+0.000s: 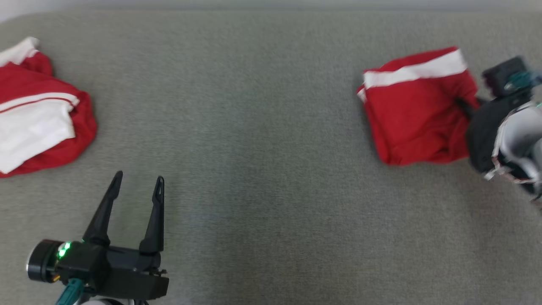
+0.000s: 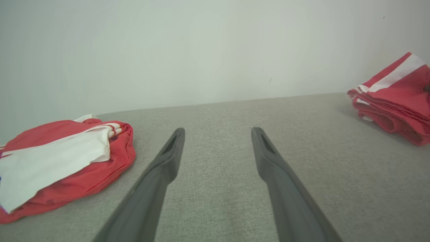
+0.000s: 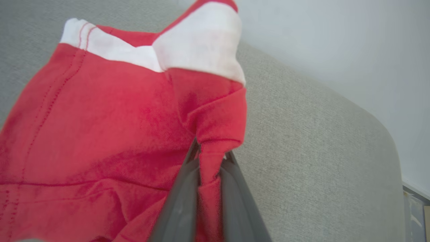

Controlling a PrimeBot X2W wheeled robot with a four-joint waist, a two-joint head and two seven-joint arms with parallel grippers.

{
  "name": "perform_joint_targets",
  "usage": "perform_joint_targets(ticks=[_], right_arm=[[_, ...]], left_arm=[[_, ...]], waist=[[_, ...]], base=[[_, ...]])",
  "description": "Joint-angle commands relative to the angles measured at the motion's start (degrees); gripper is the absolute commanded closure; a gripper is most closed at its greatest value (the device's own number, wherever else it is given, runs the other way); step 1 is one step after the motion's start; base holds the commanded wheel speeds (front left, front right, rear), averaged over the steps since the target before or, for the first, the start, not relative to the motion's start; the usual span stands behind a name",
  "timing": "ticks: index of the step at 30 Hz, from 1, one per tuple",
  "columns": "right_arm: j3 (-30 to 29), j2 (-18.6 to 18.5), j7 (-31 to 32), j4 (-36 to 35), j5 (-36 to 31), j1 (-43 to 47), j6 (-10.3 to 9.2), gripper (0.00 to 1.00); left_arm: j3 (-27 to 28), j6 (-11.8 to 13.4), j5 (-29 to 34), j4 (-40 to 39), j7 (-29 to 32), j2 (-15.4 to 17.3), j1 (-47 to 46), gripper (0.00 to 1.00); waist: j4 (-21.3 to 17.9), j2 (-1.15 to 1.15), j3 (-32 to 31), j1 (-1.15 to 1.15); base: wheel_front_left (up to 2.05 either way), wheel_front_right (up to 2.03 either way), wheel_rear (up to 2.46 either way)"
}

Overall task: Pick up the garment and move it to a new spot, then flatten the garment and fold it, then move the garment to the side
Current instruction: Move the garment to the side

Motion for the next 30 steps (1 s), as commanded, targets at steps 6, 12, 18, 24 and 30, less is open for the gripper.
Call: perform_joint_targets(ticks=[6,12,18,24,30], right_arm=[[3.02,-5.37,0.17,0.35,1.47,-6.74,-0.16,1.00],[5.38,-8.73,-0.33,2.51,1.92,-12.45,-0.16,1.00],[6.88,-11.38,-1.20,5.44,2.15,-17.79,-0.16,1.00],[9.93,-14.06,-1.75,6.87,1.95,-21.80,-0.16,1.00],[12.46,-15.05,-3.52,9.41,1.95,-25.33,-0.16,1.00]], left_arm=[[-0.08,0.12,0.62,-2.98,-0.18,3.17,-2.69,0.00],[0.17,0.12,1.36,-6.31,-0.19,5.80,-3.92,0.00],[0.87,0.34,2.52,-10.71,-0.19,7.54,-4.34,0.00],[3.11,2.09,3.42,-17.37,-0.01,8.54,-2.64,0.00],[4.88,2.91,3.34,-20.61,0.99,9.89,-0.99,0.00]], waist=[[-7.41,-0.01,9.46,-0.01],[-10.04,-0.01,13.21,-0.01],[-11.25,-0.01,15.02,-0.01],[-11.58,-0.01,16.15,-0.01],[-11.82,-0.01,17.34,-0.01]], base=[[0.00,0.00,0.00],[0.00,0.00,0.00],[0.00,0.00,0.00],[0.00,0.00,0.00],[0.00,0.00,0.00]])
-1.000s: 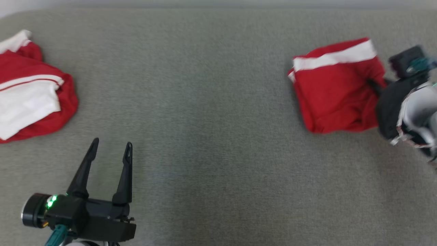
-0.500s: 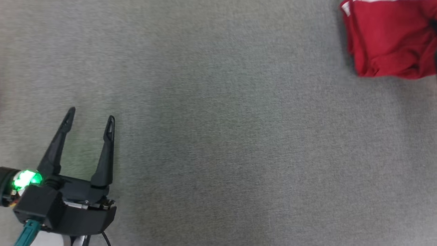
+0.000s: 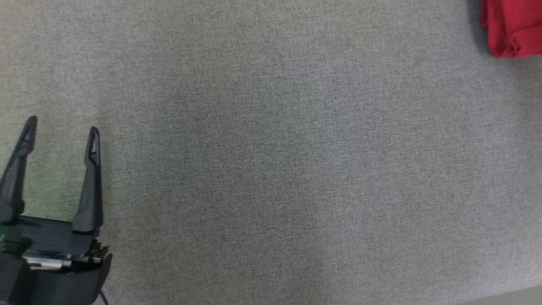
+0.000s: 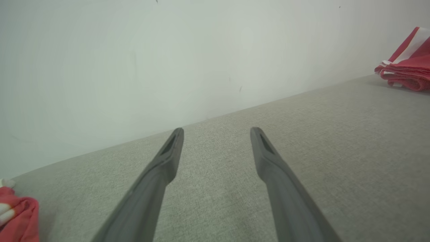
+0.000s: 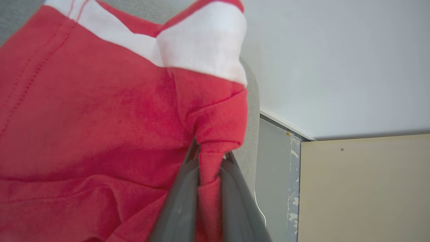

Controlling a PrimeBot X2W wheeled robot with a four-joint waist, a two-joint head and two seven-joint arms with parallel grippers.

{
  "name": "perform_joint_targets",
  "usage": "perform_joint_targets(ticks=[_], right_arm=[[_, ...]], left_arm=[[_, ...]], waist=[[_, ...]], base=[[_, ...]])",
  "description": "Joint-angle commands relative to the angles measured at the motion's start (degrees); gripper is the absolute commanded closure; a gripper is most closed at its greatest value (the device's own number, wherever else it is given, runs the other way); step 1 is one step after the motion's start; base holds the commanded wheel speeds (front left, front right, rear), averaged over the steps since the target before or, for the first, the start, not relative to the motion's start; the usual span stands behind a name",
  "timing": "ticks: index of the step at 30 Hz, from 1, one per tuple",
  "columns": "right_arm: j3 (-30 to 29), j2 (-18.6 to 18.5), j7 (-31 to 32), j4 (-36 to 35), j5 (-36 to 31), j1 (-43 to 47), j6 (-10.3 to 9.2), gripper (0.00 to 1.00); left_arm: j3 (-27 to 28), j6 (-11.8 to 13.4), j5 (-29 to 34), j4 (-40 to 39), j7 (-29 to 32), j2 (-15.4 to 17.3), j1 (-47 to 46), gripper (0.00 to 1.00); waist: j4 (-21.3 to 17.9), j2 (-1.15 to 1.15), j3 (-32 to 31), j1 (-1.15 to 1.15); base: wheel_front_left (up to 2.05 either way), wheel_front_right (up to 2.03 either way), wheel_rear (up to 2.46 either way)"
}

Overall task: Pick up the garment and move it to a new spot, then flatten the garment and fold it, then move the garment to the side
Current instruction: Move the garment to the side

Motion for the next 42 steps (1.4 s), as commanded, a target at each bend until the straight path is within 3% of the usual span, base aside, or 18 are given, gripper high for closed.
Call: perform_joint_targets(ticks=[1,16,18,25,31,42], right_arm=[[0.28,-0.52,-0.71,0.76,0.08,-1.42,-0.16,1.00],[3.89,0.00,-3.31,7.30,0.20,-8.37,-0.16,1.00],[4.12,0.32,-4.29,7.96,-0.24,-8.90,-0.16,0.00],[4.12,1.92,-7.74,10.70,-1.90,-10.56,-0.16,0.00],[2.24,3.89,-14.41,12.20,-2.87,-10.61,-0.16,0.00],[-4.62,13.52,-27.64,10.90,-2.10,-2.40,-0.16,0.00]], left_arm=[[0.47,0.38,-0.06,-0.69,0.18,0.34,0.74,0.00],[1.33,1.20,-0.81,-1.80,0.75,1.36,1.36,0.00],[1.25,1.31,-0.87,-1.63,0.71,1.40,1.24,0.00],[1.25,1.62,-1.15,-0.94,0.48,1.43,1.26,0.00],[0.36,1.97,-1.80,1.05,-0.18,0.05,1.57,0.00],[-0.16,3.14,-3.96,7.61,-1.15,-4.33,5.95,0.00]], waist=[[-0.13,-0.01,0.56,0.00],[-0.76,-0.01,2.54,0.00],[-0.88,-0.01,2.61,0.00],[-1.28,-0.01,1.96,0.00],[-0.51,-0.01,-1.44,0.00],[3.15,-0.01,-12.95,0.00]], base=[[0.00,0.00,0.00],[0.00,0.00,0.00],[0.00,0.00,0.00],[0.00,0.00,0.00],[0.00,0.00,0.00],[0.00,0.00,0.00]])
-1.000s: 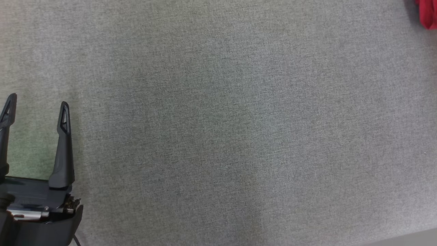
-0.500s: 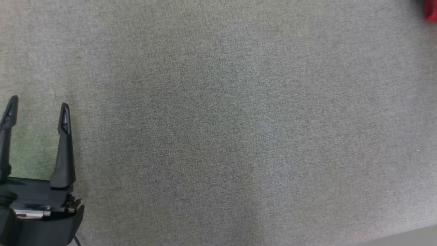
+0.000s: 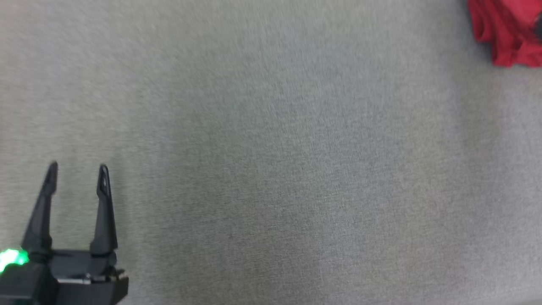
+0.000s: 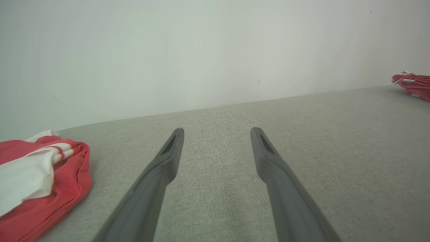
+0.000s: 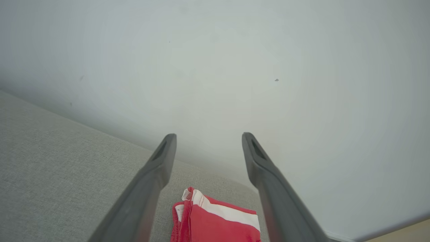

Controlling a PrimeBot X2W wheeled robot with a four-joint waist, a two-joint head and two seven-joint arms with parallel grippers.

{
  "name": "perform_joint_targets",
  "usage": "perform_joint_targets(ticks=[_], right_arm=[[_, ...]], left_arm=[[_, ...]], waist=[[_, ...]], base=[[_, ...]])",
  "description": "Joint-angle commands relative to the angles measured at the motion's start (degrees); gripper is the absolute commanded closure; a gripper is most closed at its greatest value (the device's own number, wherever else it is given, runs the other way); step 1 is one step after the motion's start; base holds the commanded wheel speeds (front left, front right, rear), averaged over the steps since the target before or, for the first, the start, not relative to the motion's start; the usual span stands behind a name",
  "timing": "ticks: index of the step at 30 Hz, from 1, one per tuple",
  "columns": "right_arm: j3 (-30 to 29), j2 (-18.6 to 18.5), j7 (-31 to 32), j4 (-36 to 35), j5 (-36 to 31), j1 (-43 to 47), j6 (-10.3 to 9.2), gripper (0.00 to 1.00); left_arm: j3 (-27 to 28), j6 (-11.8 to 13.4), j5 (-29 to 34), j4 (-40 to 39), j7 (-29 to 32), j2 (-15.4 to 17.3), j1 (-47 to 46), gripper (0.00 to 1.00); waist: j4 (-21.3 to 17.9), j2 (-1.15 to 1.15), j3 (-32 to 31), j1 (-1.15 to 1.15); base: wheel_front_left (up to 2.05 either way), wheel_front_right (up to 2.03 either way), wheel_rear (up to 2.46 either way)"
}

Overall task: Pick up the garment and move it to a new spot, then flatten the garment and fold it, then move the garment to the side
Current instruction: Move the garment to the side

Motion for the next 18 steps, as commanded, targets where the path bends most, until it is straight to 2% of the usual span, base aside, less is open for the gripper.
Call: perform_joint_targets(ticks=[1,6,11,18], right_arm=[[-1.25,1.50,-1.79,-0.08,-0.05,3.19,-0.16,0.00],[-4.04,5.25,-4.85,-1.00,-0.59,10.40,-0.16,0.00],[-6.72,7.12,-6.51,-2.62,-1.20,17.28,-0.16,0.00],[-14.46,10.29,-8.04,-8.25,-3.11,30.88,-0.16,0.00]], left_arm=[[-0.06,0.23,-0.30,1.21,-0.34,-0.78,1.68,0.00],[0.11,0.20,-0.89,3.15,-0.31,-2.73,4.50,0.00],[0.33,-0.35,-1.01,4.67,-0.32,-3.86,6.08,0.00],[0.28,-0.91,-0.46,6.35,-0.32,-5.61,8.25,0.00]], waist=[[2.88,0.01,-6.61,0.01],[5.33,0.01,-12.23,0.01],[7.68,0.01,-15.65,0.01],[11.07,0.01,-19.11,0.01]], base=[[0.00,0.00,0.00],[0.00,0.00,0.00],[0.00,0.00,0.00],[0.00,0.00,0.00]])
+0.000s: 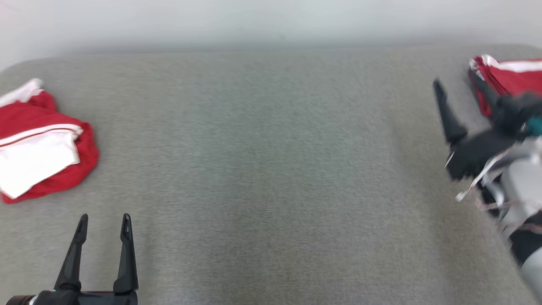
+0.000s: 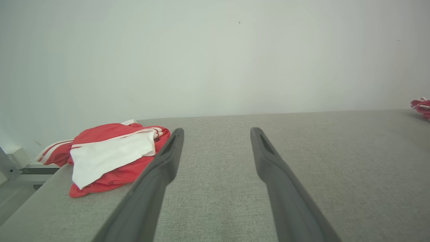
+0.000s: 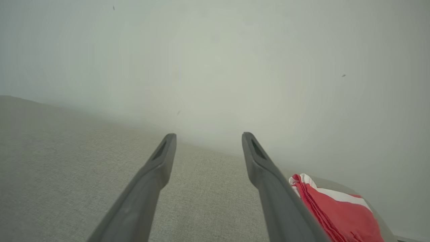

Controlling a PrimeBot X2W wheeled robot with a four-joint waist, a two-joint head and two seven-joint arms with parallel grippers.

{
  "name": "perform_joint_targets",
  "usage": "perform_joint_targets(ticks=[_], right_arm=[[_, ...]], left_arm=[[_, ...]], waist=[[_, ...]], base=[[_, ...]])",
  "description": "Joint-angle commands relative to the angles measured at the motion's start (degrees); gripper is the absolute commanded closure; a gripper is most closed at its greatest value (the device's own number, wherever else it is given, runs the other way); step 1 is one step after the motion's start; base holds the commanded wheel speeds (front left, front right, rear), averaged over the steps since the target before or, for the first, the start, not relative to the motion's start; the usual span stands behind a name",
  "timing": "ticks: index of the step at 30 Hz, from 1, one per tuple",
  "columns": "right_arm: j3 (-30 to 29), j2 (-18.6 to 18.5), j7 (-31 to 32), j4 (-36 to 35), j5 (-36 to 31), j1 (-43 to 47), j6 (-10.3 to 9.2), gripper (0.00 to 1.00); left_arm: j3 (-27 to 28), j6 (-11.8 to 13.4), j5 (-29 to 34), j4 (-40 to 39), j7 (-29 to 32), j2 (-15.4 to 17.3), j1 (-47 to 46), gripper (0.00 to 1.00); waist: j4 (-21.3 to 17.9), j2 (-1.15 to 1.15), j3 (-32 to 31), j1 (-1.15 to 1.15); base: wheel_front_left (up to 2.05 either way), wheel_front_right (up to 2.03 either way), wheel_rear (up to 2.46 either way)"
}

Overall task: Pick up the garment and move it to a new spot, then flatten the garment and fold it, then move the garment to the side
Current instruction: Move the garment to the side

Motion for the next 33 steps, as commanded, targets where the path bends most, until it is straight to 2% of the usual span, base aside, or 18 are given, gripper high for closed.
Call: perform_joint_targets(ticks=[1,10,18,26,33], right_arm=[[-1.33,0.83,-0.21,-0.99,-0.70,2.37,-0.16,0.00],[-12.73,8.81,2.07,-14.92,-8.25,21.13,-0.16,0.00],[-19.26,14.11,5.05,-26.35,-12.39,34.82,-0.16,0.00],[-23.14,19.32,6.45,-35.53,-14.95,46.37,-0.15,0.00],[-25.04,22.31,5.85,-39.85,-15.96,51.99,-0.15,0.00]], left_arm=[[-0.06,-0.10,0.32,0.34,-0.18,-0.40,0.72,0.00],[-0.02,-0.91,0.97,2.69,-0.18,-1.85,1.44,0.00],[-0.64,-1.63,1.45,4.65,-0.18,-2.82,2.08,0.00],[-0.35,-2.30,1.36,5.98,-0.18,-3.24,2.45,0.00],[-0.46,-2.73,1.69,7.45,-0.18,-2.94,3.32,0.00]], waist=[[3.81,0.01,-3.72,0.02],[5.01,0.01,-6.64,0.02],[5.09,0.01,-9.27,0.02],[5.32,0.01,-10.22,0.02],[5.07,0.01,-11.37,0.02]], base=[[0.00,0.00,0.00],[0.00,0.00,0.00],[0.00,0.00,0.00],[0.00,0.00,0.00],[0.00,0.00,0.00]])
